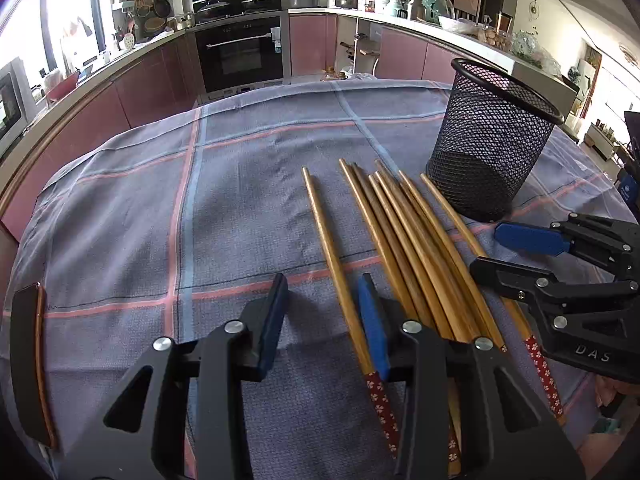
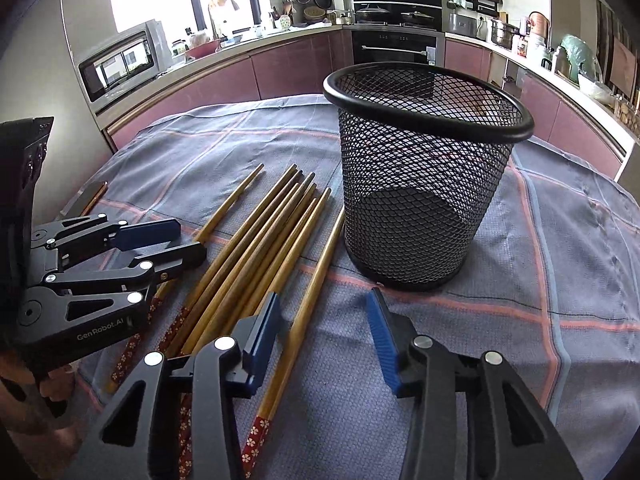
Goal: Organize utensils
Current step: 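Lower the left tool onto a red-tipped chopstick and close it while the right tool grasps another, then lift the left tool's chopstick upright over the mesh cup while the right tool carries its own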
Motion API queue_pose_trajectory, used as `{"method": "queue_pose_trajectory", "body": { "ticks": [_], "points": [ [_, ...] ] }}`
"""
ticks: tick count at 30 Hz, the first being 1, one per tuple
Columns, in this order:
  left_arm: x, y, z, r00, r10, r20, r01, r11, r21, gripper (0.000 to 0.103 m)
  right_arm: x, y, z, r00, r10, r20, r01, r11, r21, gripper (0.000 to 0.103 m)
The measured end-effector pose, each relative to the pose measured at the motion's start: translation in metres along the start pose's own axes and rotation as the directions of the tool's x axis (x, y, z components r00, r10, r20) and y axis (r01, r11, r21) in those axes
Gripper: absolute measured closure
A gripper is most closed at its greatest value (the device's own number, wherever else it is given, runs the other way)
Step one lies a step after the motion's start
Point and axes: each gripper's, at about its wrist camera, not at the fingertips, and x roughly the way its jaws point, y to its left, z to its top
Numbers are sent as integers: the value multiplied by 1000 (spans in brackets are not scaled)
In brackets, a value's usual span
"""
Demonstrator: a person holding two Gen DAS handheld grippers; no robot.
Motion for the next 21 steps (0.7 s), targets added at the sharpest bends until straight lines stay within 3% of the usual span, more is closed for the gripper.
{"method": "queue_pose_trajectory", "body": {
  "ticks": [5,13,21],
  "points": [
    [2,-1,0,1000,-19,0,19,1000,-16,90,-1,-14,-1,995,102,-7,-102,991,82,94],
    [-7,-1,-5,999,-46,12,46,997,-62,95,-15,-17,-6,987,159,21,-160,983,91,97],
    [-46,4,-2,991,-111,75,116,991,-62,96,-59,-16,-1,966,227,124,-233,972,41,97]
  ]
}}
